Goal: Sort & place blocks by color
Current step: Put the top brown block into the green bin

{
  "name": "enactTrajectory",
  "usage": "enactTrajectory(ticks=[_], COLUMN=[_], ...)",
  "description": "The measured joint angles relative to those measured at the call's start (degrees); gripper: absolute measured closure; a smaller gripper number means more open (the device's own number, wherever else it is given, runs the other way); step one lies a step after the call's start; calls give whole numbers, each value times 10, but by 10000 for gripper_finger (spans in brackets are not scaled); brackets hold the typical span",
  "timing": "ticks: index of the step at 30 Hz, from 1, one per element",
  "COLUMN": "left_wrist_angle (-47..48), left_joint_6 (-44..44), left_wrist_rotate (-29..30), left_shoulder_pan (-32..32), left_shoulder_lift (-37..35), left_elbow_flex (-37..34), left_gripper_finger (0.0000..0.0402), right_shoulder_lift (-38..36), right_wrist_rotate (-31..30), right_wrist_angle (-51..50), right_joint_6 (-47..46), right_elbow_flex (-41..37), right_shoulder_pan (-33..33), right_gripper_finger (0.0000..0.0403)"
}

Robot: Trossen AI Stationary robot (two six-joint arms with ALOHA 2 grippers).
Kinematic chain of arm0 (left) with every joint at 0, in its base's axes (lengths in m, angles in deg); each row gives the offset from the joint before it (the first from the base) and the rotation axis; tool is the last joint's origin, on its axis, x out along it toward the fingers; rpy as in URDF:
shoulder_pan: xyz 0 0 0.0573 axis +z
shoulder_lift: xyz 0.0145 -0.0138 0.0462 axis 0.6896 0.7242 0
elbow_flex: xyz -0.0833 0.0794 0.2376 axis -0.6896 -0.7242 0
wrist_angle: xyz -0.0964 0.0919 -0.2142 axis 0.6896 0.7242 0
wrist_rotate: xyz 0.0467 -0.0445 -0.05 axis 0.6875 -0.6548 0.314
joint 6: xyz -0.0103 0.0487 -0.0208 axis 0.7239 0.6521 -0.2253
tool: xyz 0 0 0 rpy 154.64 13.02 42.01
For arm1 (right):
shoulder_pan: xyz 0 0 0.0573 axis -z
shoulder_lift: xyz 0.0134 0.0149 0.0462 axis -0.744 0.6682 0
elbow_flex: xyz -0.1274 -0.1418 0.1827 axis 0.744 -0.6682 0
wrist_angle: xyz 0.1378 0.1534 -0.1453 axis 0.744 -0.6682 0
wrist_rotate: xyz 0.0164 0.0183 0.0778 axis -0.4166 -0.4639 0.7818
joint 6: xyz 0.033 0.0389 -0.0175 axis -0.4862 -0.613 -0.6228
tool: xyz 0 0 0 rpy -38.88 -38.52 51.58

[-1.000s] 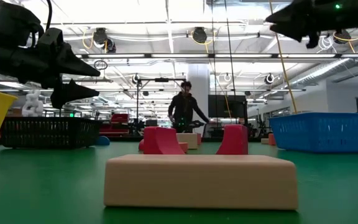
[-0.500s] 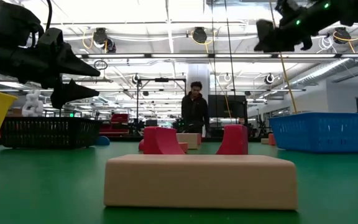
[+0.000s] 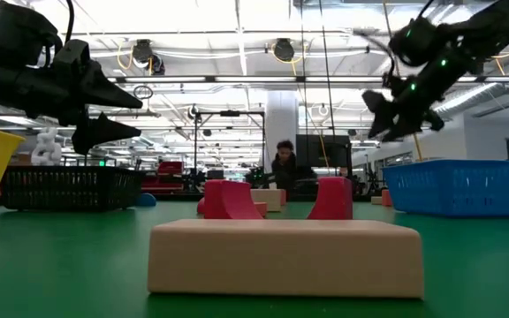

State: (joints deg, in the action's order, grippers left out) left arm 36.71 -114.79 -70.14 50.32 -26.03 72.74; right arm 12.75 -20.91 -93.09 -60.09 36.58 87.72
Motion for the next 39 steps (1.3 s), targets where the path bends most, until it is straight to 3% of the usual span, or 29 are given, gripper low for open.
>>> enactTrajectory(ticks=[11, 21, 35, 39], left_wrist_angle=[0, 0, 0, 0], left_joint_6=[0, 0, 0, 0], left_wrist_rotate=[0, 0, 0, 0], left_shoulder_pan=[0, 0, 0, 0], left_shoulder_lift=[0, 0, 0, 0], left_elbow_flex=[0, 0, 0, 0], left_gripper_finger=[108, 108, 108, 108], right_shoulder_lift=[116, 148, 183, 186], right_wrist_rotate=[110, 109, 111, 141], right_wrist_angle=[-15, -38, -59, -60], right_joint_6=[16, 56, 96, 109], right_elbow_flex=[0, 0, 0, 0], right_shoulder_pan=[81, 87, 87, 86], right_gripper_finger=[212, 155, 167, 167])
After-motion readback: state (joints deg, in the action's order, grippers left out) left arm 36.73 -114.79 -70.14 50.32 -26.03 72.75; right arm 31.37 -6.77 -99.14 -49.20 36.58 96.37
